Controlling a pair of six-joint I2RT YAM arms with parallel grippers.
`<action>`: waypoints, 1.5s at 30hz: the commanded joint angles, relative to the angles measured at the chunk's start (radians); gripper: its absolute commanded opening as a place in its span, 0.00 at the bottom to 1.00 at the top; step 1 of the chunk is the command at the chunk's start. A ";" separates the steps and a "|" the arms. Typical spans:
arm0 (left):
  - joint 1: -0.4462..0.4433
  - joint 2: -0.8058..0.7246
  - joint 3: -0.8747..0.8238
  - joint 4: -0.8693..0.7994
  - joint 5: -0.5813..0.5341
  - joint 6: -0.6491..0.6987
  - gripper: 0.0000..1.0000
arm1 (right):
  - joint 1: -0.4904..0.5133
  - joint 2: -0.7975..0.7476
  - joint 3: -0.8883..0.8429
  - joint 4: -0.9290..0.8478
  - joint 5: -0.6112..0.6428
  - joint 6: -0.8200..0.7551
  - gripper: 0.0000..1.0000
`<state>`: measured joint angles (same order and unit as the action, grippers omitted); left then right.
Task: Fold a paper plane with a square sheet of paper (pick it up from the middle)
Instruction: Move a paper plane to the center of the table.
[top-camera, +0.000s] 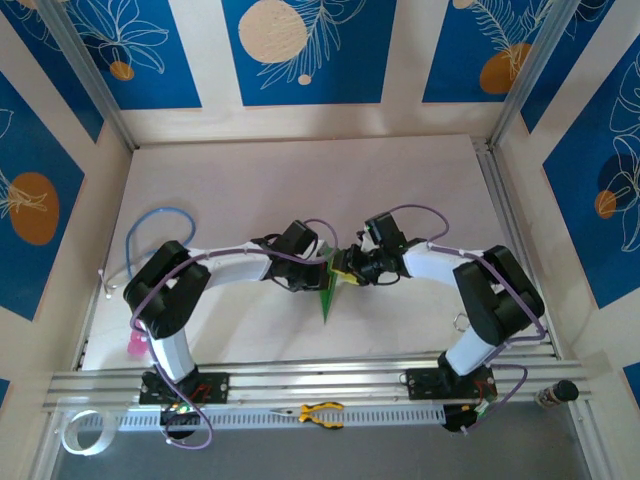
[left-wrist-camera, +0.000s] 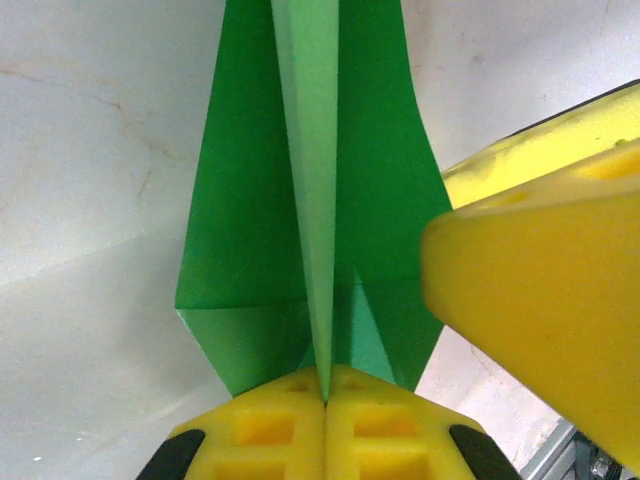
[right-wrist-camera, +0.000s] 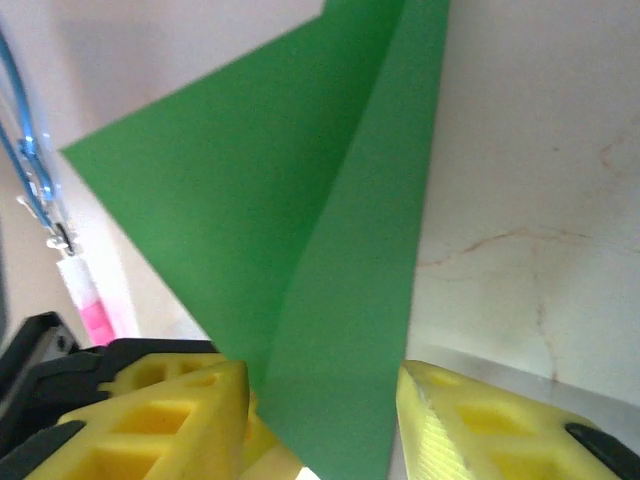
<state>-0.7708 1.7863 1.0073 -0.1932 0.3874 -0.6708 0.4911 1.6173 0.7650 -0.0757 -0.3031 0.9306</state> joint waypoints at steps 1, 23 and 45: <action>-0.009 -0.028 0.022 -0.026 -0.020 0.018 0.04 | 0.003 0.003 0.016 -0.071 0.018 -0.027 0.39; -0.010 -0.128 0.019 -0.056 -0.094 0.015 0.34 | -0.008 -0.020 -0.001 -0.040 -0.027 -0.003 0.02; -0.014 -0.105 -0.079 0.011 0.024 -0.087 0.41 | -0.003 -0.004 0.016 -0.041 -0.033 -0.003 0.02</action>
<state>-0.7719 1.6581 0.9237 -0.1940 0.3679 -0.7471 0.4889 1.6199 0.7639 -0.1131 -0.3145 0.9188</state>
